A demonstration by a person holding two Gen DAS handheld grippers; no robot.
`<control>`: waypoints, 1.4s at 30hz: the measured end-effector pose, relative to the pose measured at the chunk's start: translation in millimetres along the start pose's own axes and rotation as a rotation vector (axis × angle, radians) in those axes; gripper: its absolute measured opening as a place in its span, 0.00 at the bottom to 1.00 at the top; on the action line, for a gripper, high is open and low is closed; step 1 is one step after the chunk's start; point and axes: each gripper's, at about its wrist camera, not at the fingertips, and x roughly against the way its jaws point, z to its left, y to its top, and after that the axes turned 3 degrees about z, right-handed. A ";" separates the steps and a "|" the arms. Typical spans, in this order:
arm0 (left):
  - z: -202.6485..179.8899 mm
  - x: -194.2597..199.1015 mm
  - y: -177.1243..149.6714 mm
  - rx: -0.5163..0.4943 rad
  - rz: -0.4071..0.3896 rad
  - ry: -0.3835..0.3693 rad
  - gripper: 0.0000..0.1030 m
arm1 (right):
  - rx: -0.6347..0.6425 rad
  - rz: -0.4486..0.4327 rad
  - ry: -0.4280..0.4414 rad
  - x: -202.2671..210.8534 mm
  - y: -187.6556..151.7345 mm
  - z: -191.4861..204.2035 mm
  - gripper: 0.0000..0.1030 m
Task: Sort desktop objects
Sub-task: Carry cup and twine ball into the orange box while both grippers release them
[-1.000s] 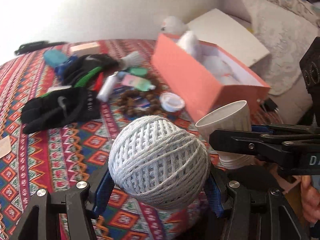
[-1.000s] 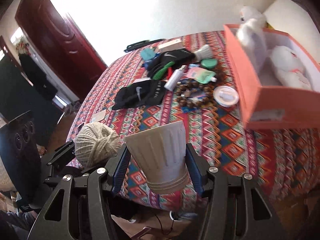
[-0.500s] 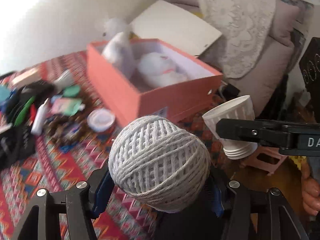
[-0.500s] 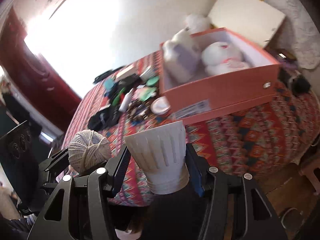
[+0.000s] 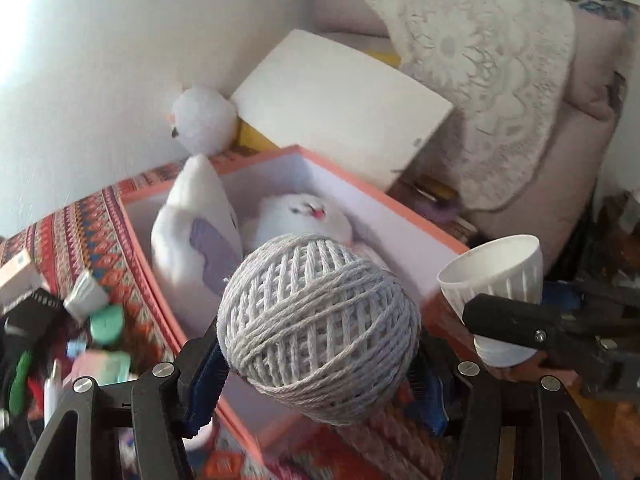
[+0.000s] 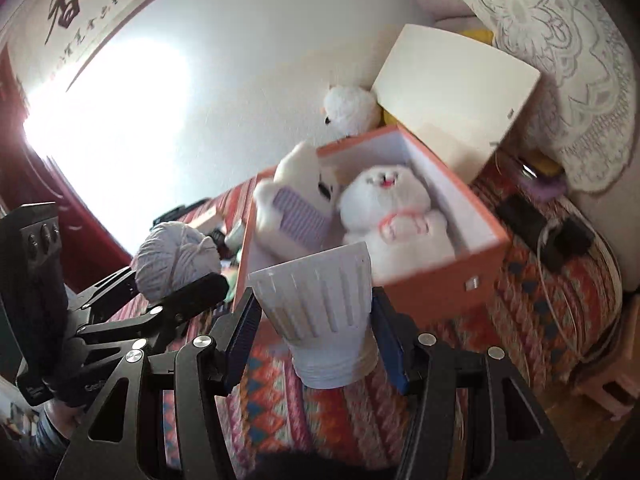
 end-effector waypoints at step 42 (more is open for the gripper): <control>49.1 63.2 -84.8 0.150 0.008 0.007 0.93 | 0.120 0.056 -0.240 -25.3 -54.1 69.0 0.86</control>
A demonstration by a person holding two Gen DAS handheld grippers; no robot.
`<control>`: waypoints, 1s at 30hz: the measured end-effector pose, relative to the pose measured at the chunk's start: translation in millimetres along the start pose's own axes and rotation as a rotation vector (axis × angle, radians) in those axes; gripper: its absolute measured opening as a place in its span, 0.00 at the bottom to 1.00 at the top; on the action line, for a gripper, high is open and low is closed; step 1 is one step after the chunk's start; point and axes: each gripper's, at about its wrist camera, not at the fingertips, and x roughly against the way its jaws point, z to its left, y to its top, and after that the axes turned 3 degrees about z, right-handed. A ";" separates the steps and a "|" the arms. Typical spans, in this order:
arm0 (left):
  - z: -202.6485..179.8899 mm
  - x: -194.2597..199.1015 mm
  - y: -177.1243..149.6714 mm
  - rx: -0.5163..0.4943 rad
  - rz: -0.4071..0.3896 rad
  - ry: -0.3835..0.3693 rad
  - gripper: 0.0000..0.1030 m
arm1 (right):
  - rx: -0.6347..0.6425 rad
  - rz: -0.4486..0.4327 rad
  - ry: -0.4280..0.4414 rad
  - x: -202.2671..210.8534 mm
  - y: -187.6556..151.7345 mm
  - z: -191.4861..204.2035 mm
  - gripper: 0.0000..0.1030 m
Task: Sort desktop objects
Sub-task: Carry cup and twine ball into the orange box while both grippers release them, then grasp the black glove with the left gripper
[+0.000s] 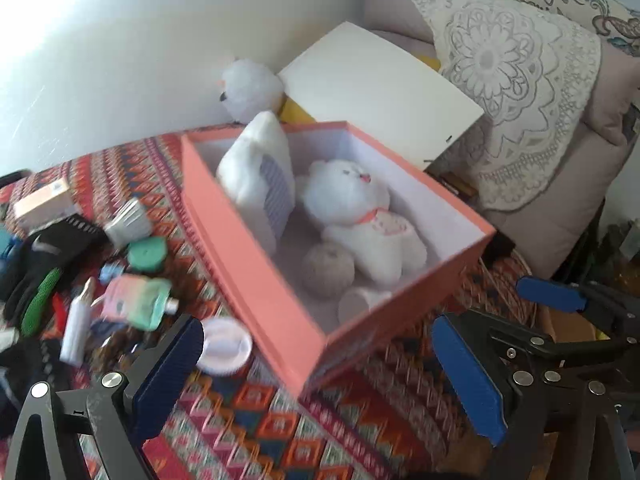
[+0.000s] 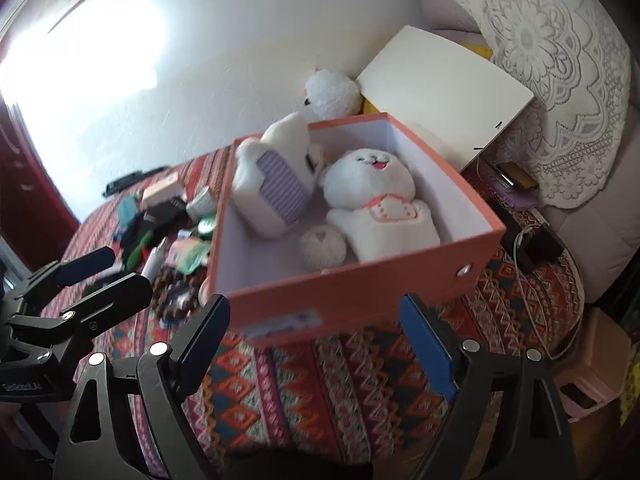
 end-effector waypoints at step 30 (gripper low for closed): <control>241.6 48.7 -117.7 0.453 0.031 0.255 0.94 | 0.324 0.182 0.173 -38.6 -56.5 213.9 0.87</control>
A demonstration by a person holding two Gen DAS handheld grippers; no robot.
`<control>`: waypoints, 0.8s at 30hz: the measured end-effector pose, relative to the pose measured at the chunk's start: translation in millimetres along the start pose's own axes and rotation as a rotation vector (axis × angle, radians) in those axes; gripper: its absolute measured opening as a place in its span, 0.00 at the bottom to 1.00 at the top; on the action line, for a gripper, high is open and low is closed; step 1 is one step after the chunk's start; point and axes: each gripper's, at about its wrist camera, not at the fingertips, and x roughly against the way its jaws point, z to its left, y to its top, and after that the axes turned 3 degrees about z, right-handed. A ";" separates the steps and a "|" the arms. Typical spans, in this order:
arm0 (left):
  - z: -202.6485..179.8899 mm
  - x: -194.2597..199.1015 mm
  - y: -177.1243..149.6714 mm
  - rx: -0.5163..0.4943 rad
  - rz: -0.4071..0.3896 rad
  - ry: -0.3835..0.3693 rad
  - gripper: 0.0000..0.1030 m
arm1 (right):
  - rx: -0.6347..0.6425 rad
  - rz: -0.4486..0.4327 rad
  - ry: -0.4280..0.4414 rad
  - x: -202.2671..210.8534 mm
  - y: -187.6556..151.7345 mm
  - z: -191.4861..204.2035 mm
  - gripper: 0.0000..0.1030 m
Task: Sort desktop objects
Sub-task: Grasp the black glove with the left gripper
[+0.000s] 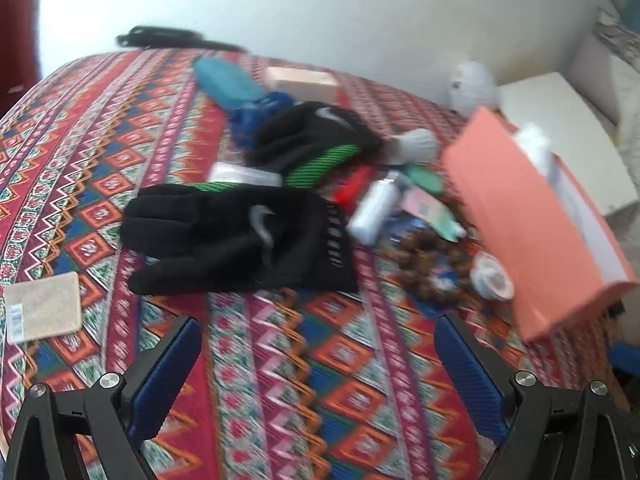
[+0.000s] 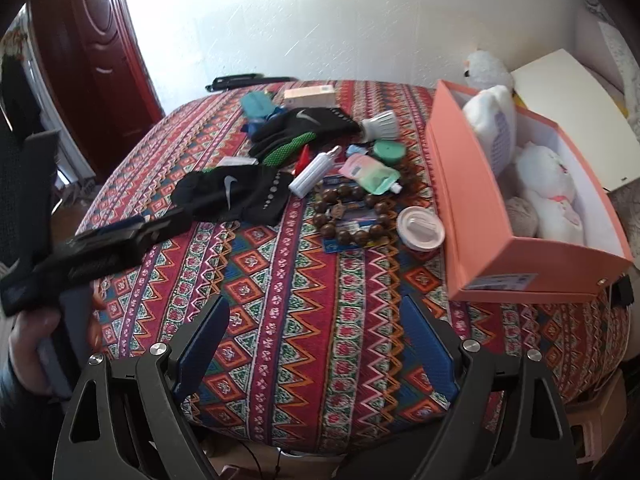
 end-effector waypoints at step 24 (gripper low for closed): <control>28.7 -100.1 25.2 -0.071 0.064 0.134 0.15 | 0.040 0.050 0.040 -96.9 55.4 1.9 0.85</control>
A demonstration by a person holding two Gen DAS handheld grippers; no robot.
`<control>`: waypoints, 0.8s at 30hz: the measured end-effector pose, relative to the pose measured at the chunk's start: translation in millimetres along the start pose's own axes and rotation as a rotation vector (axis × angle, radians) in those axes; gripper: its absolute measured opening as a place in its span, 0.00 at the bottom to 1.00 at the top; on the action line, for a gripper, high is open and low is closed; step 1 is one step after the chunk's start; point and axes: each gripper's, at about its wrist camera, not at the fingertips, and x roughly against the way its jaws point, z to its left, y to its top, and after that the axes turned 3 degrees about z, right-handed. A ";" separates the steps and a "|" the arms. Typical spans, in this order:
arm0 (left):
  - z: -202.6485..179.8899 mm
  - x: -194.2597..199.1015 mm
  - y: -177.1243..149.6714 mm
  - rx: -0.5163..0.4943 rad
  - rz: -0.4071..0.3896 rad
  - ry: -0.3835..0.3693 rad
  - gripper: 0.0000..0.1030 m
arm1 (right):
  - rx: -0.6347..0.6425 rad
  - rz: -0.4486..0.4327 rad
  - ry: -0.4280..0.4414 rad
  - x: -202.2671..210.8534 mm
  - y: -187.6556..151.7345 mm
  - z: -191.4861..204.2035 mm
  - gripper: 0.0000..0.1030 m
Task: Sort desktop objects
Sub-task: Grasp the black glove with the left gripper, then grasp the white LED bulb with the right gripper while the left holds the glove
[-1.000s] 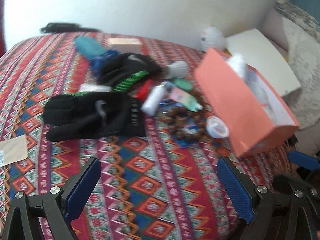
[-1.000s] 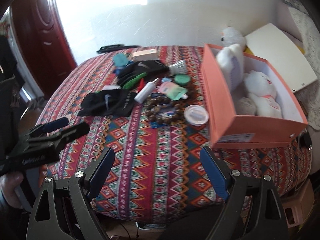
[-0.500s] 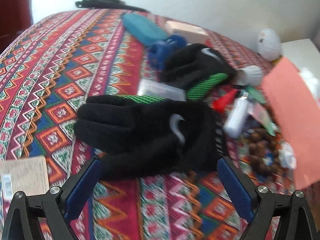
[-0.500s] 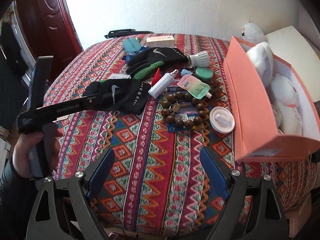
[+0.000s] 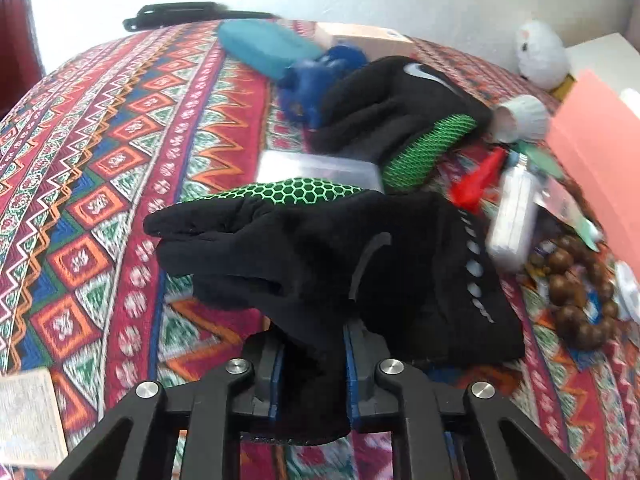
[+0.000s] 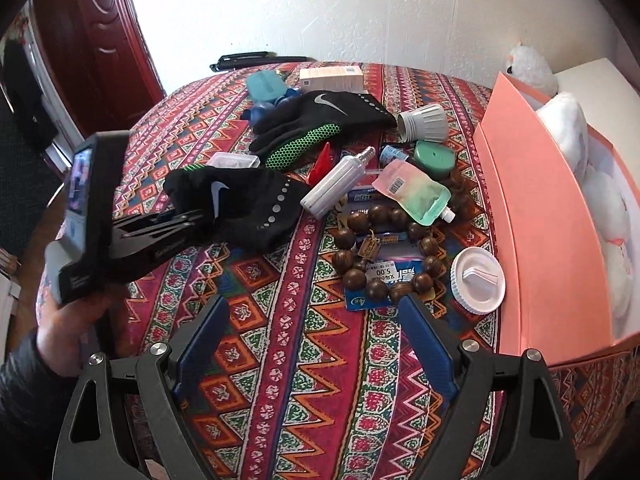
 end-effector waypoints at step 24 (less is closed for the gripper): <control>43.0 40.7 -43.4 0.179 0.052 -0.105 0.18 | -0.287 0.049 0.001 -135.9 94.9 -22.9 0.31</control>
